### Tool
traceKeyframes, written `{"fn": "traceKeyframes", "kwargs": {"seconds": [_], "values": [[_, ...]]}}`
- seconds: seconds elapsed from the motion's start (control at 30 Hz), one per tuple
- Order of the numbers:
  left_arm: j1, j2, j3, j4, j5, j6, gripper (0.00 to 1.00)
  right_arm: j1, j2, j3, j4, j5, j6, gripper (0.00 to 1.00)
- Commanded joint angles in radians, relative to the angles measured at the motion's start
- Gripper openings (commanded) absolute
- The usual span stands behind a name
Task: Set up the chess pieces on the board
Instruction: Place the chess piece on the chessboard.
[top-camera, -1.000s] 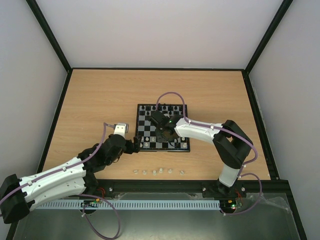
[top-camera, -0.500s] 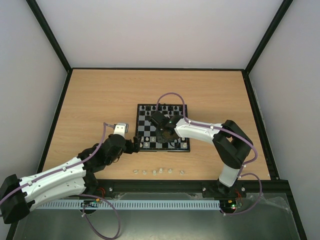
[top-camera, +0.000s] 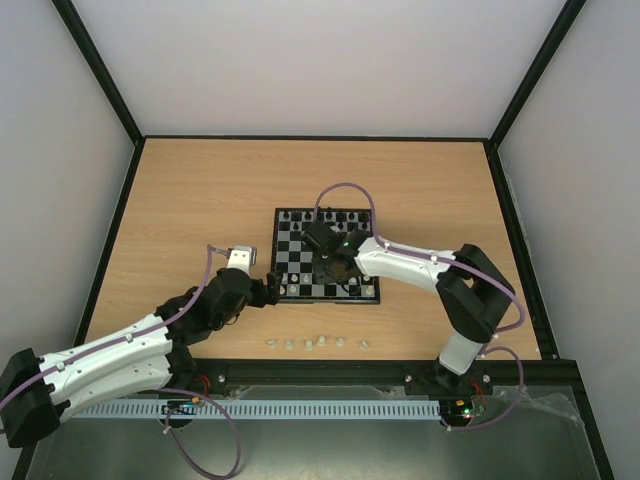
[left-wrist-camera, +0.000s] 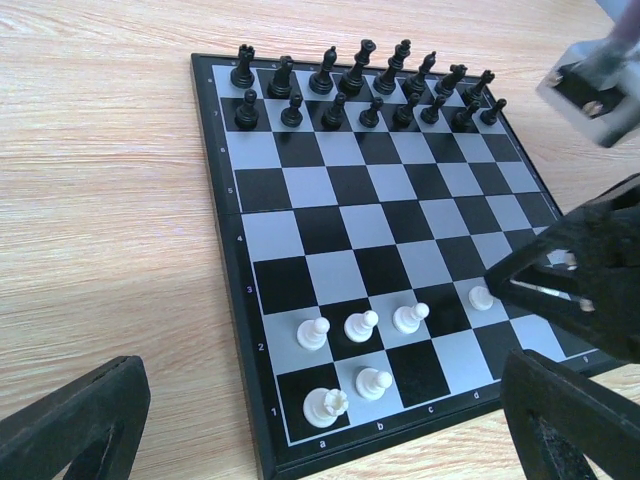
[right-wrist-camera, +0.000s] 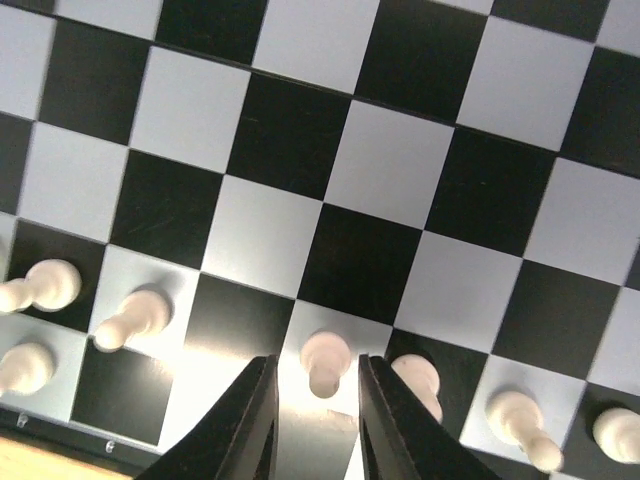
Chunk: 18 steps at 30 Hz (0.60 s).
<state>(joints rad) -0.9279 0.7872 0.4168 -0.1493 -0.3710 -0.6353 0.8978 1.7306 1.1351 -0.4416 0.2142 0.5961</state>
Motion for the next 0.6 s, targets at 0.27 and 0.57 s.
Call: {"fn": "traceKeyframes", "kwargs": {"seconds": [0.27,0.57], "values": [[0.028,0.048,-0.017,0.003,-0.025,-0.023,0.99,0.001,-0.310,-0.213,0.103,-0.089,-0.043,0.43],[0.032,0.145,0.046,-0.031,-0.031,-0.045,0.99,0.008,-0.586,-0.413,0.152,-0.104,-0.036,0.92]]}}
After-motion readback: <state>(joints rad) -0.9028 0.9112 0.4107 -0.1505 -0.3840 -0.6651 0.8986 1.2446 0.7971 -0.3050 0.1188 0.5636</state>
